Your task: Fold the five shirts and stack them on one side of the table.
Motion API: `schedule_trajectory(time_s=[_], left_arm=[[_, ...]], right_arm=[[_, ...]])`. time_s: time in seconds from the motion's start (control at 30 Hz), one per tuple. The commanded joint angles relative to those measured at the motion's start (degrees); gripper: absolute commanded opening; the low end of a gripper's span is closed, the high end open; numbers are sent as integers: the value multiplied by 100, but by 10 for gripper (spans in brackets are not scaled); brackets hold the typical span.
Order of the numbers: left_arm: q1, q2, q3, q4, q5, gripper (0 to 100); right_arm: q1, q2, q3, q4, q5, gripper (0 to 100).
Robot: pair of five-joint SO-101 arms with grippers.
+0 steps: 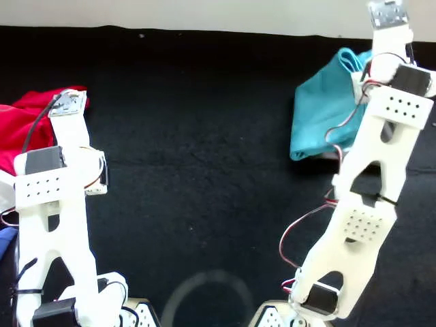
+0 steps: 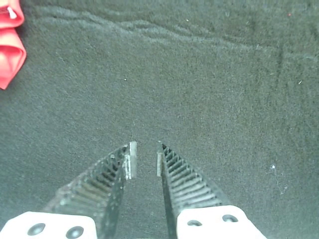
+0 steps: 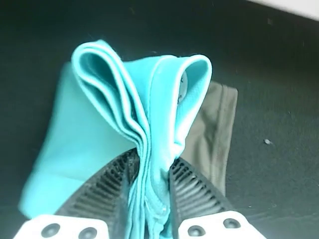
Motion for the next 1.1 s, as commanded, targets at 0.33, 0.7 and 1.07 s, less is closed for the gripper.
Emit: schedule_trajectory(time_s=[0.33, 0.7, 1.07], left_arm=[[-31, -171, -22, -35, -26, 91], [-40, -171, -22, -18, -26, 91], [-40, -171, -22, -53, -26, 91]], right_arm=[[725, 971, 198, -1798, 580, 6], [945, 1420, 198, -2299, 580, 6], [1024, 1525, 242, -2501, 580, 6]])
